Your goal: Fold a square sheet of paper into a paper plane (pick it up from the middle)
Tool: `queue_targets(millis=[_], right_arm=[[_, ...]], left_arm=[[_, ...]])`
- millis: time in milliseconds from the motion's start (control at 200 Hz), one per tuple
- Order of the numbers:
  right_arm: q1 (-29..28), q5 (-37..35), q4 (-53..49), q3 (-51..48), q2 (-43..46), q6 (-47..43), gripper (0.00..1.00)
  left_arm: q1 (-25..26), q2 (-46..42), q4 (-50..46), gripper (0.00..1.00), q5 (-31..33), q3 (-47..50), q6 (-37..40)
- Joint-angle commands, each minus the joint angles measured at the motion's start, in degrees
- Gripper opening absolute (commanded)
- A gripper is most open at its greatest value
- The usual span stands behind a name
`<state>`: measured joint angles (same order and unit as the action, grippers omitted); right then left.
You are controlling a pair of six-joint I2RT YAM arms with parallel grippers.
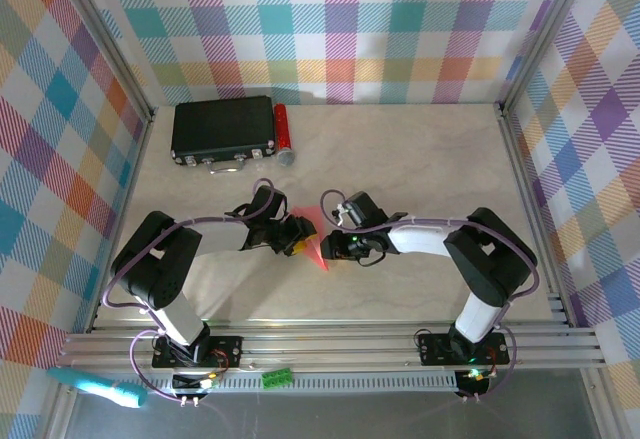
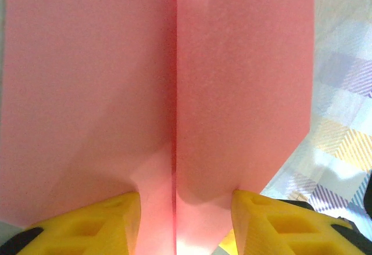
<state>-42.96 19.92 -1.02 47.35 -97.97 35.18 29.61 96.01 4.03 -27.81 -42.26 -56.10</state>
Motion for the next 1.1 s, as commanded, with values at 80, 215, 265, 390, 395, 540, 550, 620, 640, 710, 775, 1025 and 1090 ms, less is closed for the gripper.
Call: queue_targets(millis=[80,215,265,390,395,540,550,620,640,710,775,1025,1090], right_arm=[[-1.3,-0.8,1.5,2.0,-1.6,-0.4,0.38],[-1.7,-1.0,1.8,2.7,-2.5,-0.4,0.37],[-1.9,-1.0,2.0,2.9,-2.9,-0.4,0.37],[-2.3,-1.4,2.1,3.7,-3.9,-0.4,0.34],[-2.4,-1.4,2.1,3.8,-3.9,-0.4,0.34],[-2.7,-2.7,2.3,4.4,-4.9,-0.2,0.32],[-2.7,-2.8,2.5,4.3,-5.1,-0.2,0.32],[-2.7,-3.7,2.6,4.5,-5.4,-0.1,0.31],[-2.7,-3.9,2.7,4.6,-5.4,-0.2,0.31],[-2.7,-4.9,2.9,4.6,-5.5,-0.1,0.30],[-2.7,-5.2,3.2,4.6,-5.8,0.0,0.29],[-2.7,-4.9,4.8,4.5,-6.1,0.4,0.24],[-2.7,-4.9,4.9,4.4,-6.0,0.7,0.23]], left_arm=[[0.6,3.7,-8.9,0.47,2.3,0.8,0.9],[0.7,3.8,-9.6,0.48,2.4,0.5,1.1],[0.8,3.8,-9.8,0.48,2.4,0.3,1.2],[0.9,4.0,-10.2,0.48,2.3,0.2,1.3],[0.9,4.1,-10.2,0.48,2.3,0.2,1.3],[1.1,4.2,-10.1,0.48,2.2,0.2,1.3],[1.1,4.3,-10.1,0.48,2.2,0.2,1.3],[1.1,4.4,-10.1,0.48,2.1,0.0,1.3],[1.1,4.4,-10.1,0.48,2.1,0.0,1.3],[1.1,4.4,-10.1,0.48,2.0,-0.1,1.3],[1.2,4.4,-10.2,0.48,2.0,-0.1,1.3],[1.2,4.0,-10.4,0.49,2.0,0.0,1.2],[1.2,3.8,-10.6,0.49,2.1,0.0,1.2]])
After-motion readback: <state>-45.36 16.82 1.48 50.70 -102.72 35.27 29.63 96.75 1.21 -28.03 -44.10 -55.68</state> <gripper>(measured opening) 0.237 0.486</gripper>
